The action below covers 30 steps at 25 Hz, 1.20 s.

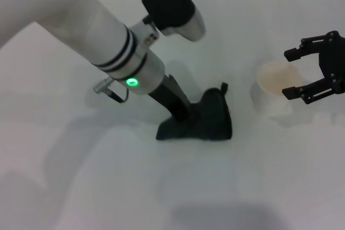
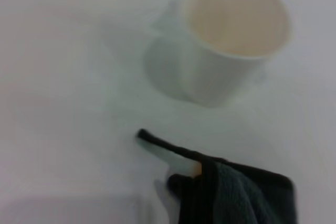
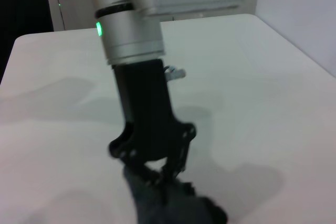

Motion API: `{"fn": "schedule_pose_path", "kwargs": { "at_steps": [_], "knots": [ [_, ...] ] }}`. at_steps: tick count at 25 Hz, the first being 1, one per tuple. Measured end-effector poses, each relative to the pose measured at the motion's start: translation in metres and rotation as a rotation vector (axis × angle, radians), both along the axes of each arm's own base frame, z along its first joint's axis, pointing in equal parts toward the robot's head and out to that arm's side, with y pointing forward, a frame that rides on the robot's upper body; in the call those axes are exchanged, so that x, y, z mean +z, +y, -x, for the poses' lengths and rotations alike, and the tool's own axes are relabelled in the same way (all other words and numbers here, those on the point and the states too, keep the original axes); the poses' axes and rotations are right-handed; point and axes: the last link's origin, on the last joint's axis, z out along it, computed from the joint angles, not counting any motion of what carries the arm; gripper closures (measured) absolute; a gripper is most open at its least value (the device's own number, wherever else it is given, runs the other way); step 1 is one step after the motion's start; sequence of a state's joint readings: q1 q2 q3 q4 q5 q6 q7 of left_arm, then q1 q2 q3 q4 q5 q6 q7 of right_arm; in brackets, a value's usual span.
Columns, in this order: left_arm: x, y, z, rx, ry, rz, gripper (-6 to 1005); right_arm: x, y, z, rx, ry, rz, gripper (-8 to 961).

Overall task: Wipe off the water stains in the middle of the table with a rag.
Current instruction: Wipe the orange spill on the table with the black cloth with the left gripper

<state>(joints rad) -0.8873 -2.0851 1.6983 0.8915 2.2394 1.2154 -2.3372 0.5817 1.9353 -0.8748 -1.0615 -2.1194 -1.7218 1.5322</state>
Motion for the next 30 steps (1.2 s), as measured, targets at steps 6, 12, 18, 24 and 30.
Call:
{"fn": "schedule_pose_path", "kwargs": {
  "at_steps": [6,12,18,24,30],
  "knots": [
    [0.017,0.023,0.008,0.051,-0.033,-0.121,924,-0.004,0.001,0.004,0.010,0.000,0.009,78],
    [0.018,0.039,0.014,0.073,-0.020,-0.198,924,-0.008,0.001,0.006,0.017,-0.006,0.020,78],
    [0.006,0.038,0.008,0.050,0.003,-0.172,923,-0.011,0.002,0.007,0.020,0.000,0.031,78],
    [-0.007,0.021,-0.001,0.003,0.020,-0.075,923,-0.012,0.003,0.007,0.020,0.001,0.030,78],
    [-0.010,0.006,-0.007,-0.003,-0.013,0.033,923,-0.012,0.003,0.007,0.022,0.000,0.026,78]
  ]
}}
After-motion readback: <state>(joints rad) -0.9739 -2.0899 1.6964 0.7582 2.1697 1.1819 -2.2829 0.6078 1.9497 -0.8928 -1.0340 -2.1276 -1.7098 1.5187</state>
